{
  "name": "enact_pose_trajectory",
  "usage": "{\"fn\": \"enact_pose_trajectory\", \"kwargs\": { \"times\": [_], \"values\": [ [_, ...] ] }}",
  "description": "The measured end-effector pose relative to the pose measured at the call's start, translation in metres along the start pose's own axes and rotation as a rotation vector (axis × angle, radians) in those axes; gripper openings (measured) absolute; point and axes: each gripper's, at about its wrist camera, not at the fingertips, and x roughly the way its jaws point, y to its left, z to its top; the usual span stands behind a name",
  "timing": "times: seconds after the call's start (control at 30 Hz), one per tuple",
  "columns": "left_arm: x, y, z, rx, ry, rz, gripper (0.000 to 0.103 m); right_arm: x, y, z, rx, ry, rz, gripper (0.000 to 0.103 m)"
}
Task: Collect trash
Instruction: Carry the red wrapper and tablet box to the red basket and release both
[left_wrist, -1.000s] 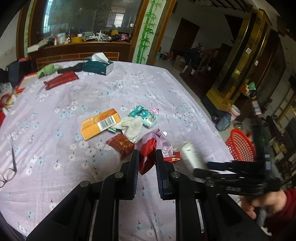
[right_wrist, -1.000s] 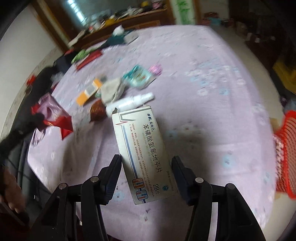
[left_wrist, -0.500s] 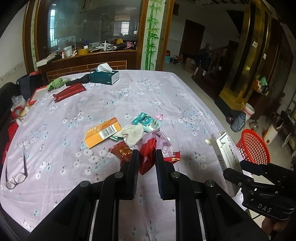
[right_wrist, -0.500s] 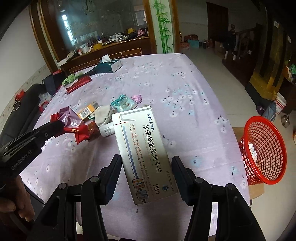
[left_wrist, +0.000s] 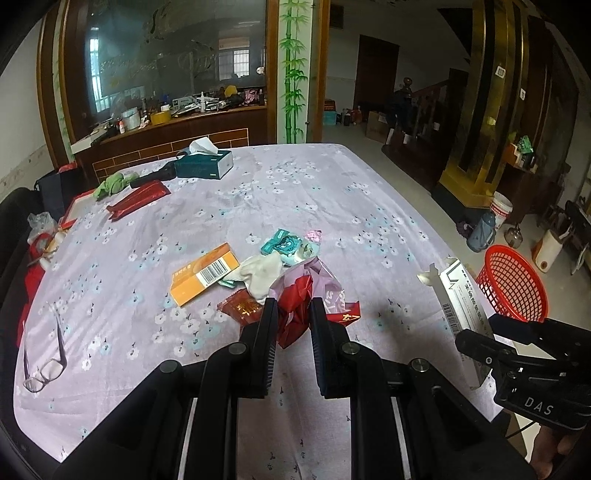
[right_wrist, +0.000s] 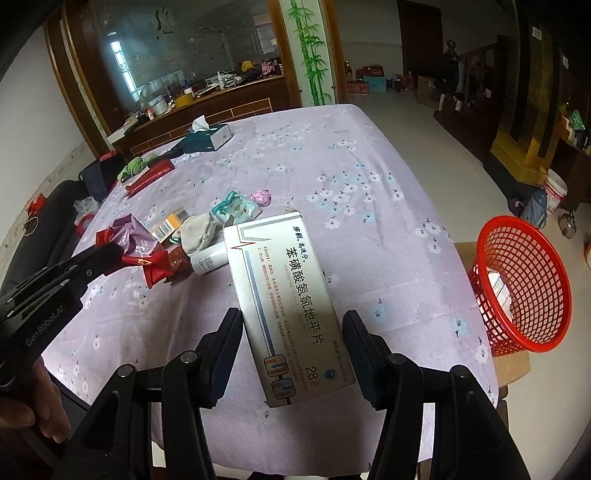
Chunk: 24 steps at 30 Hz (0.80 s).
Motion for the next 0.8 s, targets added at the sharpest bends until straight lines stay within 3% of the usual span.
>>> {"fn": "enact_pose_trajectory", "kwargs": {
  "times": [0.8],
  "values": [
    [0.005, -0.043, 0.002, 0.111, 0.017, -0.033, 0.016, -0.014, -0.039, -0.011, 0.101, -0.015, -0.031, 0.06]
  ]
}}
